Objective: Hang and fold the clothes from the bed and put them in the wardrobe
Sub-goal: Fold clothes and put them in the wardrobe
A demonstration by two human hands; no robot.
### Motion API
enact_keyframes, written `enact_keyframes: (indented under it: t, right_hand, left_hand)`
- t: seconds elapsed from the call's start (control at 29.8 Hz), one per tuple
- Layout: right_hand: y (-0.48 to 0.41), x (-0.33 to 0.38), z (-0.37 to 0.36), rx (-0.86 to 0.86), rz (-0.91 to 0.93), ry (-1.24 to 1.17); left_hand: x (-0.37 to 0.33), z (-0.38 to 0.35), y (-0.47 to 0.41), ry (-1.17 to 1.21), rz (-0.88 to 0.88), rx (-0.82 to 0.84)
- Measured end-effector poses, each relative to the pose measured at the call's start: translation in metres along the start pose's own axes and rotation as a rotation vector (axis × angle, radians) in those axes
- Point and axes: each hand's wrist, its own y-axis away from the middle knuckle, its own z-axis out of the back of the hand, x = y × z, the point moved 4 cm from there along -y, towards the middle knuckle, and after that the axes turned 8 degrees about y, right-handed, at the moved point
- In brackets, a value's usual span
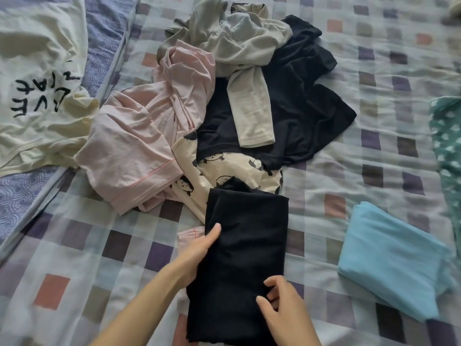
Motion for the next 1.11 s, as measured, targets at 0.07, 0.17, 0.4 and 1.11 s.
enact_keyframes:
  t: [0.07,0.17,0.4,1.11]
  right_hand:
    - [-0.001,-0.006,-0.012,0.005,0.020,0.033]
    - [-0.007,-0.009,-0.005,-0.181,0.066,-0.088]
    - [-0.042,-0.006,-0.006,-0.060,-0.186,-0.550]
    - [-0.034,-0.003,0.107,-0.202,-0.073,-1.361]
  left_hand:
    - [0.000,-0.014,0.007,-0.177,-0.246,-0.038]
    - [-0.011,-0.024,0.029,-0.267,-0.619,-0.198]
    - [-0.003,0.026,-0.002,-0.428,-0.450,-0.391]
    - [0.024,-0.140,0.062,1.330,-0.062,0.063]
